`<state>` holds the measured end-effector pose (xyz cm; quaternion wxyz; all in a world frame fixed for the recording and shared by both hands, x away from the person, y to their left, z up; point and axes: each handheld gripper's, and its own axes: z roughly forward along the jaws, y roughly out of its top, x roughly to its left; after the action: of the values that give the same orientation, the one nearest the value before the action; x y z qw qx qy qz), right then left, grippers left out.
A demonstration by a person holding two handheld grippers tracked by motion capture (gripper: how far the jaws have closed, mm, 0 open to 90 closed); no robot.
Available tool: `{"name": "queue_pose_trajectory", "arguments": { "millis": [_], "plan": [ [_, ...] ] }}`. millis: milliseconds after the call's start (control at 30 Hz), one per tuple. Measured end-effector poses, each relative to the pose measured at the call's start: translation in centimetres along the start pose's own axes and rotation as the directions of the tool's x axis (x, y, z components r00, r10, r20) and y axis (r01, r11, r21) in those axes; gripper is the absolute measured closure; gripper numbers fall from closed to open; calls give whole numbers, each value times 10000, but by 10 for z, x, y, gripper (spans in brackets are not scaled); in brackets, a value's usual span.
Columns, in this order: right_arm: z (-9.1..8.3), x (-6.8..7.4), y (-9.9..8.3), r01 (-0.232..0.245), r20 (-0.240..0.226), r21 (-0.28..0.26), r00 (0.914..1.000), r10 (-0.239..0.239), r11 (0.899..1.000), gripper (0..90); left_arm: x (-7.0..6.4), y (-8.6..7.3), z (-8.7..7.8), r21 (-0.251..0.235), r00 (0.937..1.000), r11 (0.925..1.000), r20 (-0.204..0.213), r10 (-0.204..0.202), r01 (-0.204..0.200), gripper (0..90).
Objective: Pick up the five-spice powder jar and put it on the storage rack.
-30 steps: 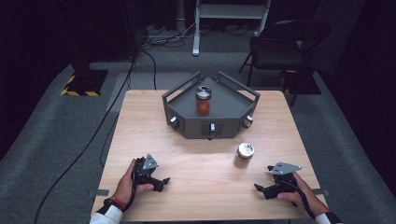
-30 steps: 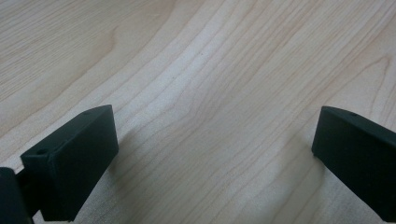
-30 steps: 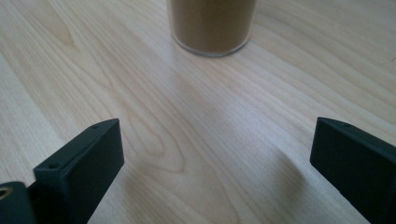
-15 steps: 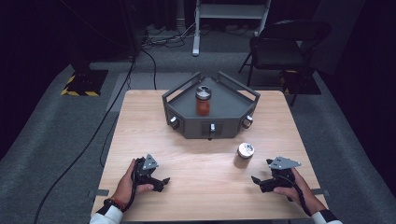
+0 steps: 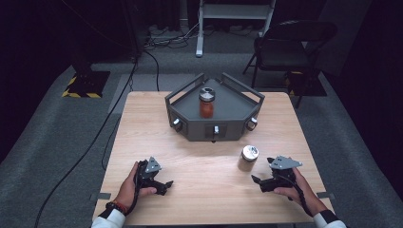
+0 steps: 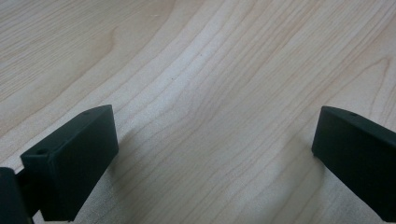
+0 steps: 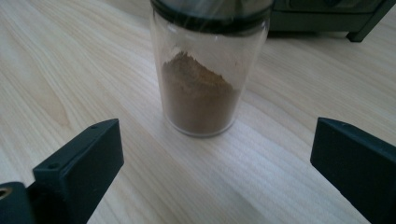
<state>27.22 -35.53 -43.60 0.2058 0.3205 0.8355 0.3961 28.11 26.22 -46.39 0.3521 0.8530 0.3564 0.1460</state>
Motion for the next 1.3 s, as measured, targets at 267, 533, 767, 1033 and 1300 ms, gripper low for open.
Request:
{"name": "queue_pose_trajectory", "arguments": {
  "millis": [267,533,767,1033,1300],
  "plan": [
    [11,0,7,-120,-79,-62,9999,119,9999,25,0,0,0,6,10000,10000,0,-6,6,2],
    [25,1,12,-549,32,-317,9985,550,9980,27,0,0,0,1,10000,10000,-1,3,-3,2],
    [42,-2,7,-1576,-226,-796,9875,1563,9843,95,0,0,0,1,10000,10000,-1,6,-6,2],
    [49,3,4,-1503,-107,-1235,9886,1501,9809,276,0,0,0,6,10000,10000,-3,-4,4,2],
    [48,3,1,-1176,-125,-1365,9931,1170,9836,299,0,0,0,1,10000,10000,17,12,-12,1]
  ]
}}
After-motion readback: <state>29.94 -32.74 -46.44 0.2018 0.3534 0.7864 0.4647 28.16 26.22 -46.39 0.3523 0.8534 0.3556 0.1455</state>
